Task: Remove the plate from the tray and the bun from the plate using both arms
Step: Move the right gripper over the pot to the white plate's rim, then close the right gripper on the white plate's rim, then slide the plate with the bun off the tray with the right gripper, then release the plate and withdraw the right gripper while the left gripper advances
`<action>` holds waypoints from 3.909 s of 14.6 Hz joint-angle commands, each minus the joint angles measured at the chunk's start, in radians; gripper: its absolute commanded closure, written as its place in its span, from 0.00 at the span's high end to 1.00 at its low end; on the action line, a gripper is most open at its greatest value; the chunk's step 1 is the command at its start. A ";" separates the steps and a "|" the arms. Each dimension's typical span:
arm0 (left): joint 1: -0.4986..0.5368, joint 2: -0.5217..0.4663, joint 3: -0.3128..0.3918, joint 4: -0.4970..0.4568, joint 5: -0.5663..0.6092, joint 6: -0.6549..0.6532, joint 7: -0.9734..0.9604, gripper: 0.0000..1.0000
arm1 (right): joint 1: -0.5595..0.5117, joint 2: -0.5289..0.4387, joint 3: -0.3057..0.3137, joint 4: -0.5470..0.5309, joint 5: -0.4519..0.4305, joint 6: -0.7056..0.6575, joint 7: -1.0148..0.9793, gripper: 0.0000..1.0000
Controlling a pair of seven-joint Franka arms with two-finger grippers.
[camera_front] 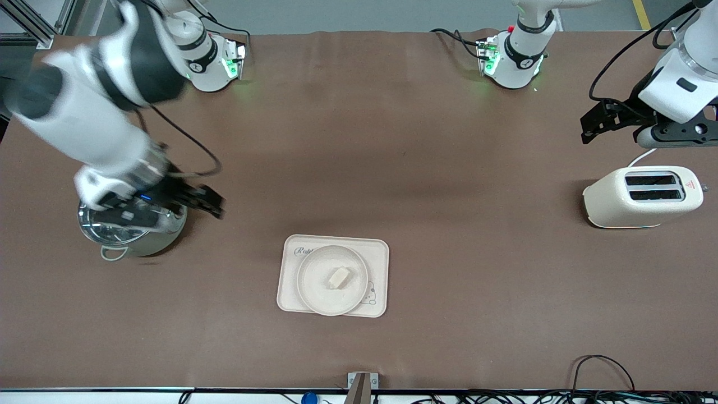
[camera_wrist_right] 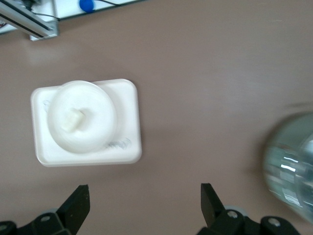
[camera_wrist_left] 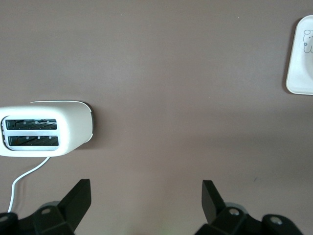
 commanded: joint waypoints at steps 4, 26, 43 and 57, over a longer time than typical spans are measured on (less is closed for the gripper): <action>0.005 0.009 0.000 0.020 0.000 0.006 0.014 1.00 | 0.053 0.367 -0.008 0.166 0.003 0.194 0.014 1.00; 0.016 0.008 0.009 0.023 0.002 0.008 0.025 1.00 | 0.066 0.603 0.061 0.250 0.055 0.456 0.025 0.00; 0.004 0.035 -0.002 0.025 -0.001 0.005 0.023 1.00 | 0.095 0.161 0.239 -0.436 0.104 0.592 0.040 0.01; -0.021 0.107 -0.097 0.032 -0.032 0.020 -0.001 1.00 | -0.079 0.119 0.219 -0.100 0.057 0.097 -0.080 1.00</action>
